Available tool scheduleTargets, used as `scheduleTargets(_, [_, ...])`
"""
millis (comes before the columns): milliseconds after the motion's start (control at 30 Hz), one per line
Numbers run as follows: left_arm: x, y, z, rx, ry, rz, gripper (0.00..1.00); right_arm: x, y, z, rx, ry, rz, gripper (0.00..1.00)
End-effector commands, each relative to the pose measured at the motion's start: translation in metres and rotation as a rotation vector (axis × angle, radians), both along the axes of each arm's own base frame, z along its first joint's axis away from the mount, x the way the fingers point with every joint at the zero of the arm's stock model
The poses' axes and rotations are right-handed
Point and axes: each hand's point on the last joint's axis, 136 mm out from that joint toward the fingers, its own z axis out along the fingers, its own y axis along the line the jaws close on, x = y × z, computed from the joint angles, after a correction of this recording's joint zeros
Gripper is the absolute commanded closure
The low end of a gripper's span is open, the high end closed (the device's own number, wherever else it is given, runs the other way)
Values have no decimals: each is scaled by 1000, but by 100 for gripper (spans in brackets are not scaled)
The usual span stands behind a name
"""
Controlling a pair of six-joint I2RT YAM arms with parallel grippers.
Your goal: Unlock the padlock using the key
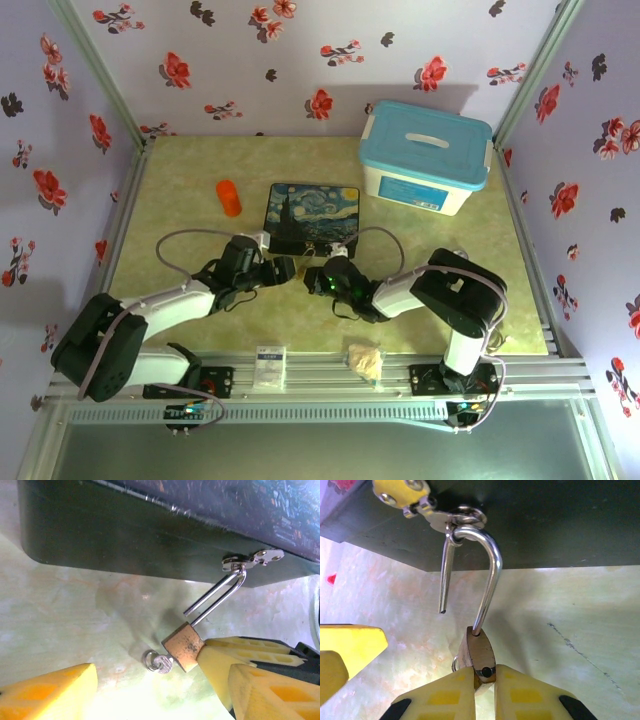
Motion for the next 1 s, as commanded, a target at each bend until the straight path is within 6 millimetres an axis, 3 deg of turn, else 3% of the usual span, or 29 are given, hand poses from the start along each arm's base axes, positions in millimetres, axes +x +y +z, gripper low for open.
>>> scheduleTargets(0, [19, -3, 32, 27, -100, -6, 29, 3, -8, -8, 50, 23, -48, 88])
scheduleTargets(233, [53, 13, 65, 107, -203, 45, 26, 7, -1, -2, 220, 35, -79, 91])
scheduleTargets(433, [90, 17, 80, 236, -273, 49, 25, 12, -4, -3, 230, 28, -121, 93])
scheduleTargets(633, [114, 16, 69, 354, -290, 43, 28, 19, -13, 2, 272, 13, -209, 94])
scheduleTargets(867, [114, 27, 34, 459, -229, 69, 28, 28, 2, 2, 409, 69, -260, 96])
scheduleTargets(967, [110, 28, 22, 485, -207, 56, 28, 29, 0, 1, 414, 63, -284, 96])
